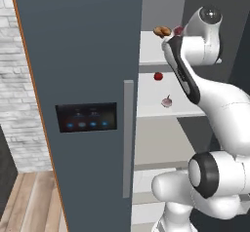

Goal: Transport the steak and garlic to the fridge. Place the steak on the rack containing meat and place the garlic on the rack containing the vegetable, ensuring meats and vegetables are on different racks.

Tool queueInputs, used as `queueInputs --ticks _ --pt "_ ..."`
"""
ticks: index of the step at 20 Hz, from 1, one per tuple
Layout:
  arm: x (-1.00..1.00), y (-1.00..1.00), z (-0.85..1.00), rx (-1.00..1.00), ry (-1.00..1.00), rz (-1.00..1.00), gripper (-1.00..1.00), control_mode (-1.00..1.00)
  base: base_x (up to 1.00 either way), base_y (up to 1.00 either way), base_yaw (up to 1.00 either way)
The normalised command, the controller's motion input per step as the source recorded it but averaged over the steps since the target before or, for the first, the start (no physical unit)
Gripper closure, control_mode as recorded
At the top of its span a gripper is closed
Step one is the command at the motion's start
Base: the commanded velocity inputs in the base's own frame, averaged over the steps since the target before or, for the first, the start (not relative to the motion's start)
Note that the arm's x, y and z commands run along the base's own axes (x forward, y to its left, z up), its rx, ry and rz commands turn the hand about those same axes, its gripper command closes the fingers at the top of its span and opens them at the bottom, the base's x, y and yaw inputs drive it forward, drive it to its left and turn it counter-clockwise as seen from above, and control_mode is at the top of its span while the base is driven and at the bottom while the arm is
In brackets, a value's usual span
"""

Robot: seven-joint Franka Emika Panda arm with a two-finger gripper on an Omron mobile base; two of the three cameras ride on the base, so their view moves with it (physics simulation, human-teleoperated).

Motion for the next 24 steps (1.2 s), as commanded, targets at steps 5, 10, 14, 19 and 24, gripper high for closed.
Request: queueInputs --ticks 5,10,14,19,24 --pt "0.49 -0.1 -0.1 0.0 0.02 0.0 1.0 -1.0 0.0 0.0 0.0" --pt "0.38 -0.01 -0.45 0.0 0.02 0.0 1.0 -1.0 0.0 0.0 0.0" --pt "0.52 0.0 -0.5 0.0 0.02 0.0 1.0 -1.0 0.0 0.0 0.0" --pt "0.62 0.0 -0.38 0.0 0.0 0.0 1.0 -1.0 0.0 0.0 0.0" --pt "0.63 0.0 -0.42 0.0 0.02 0.0 -1.0 -1.0 0.0 0.0 0.0"
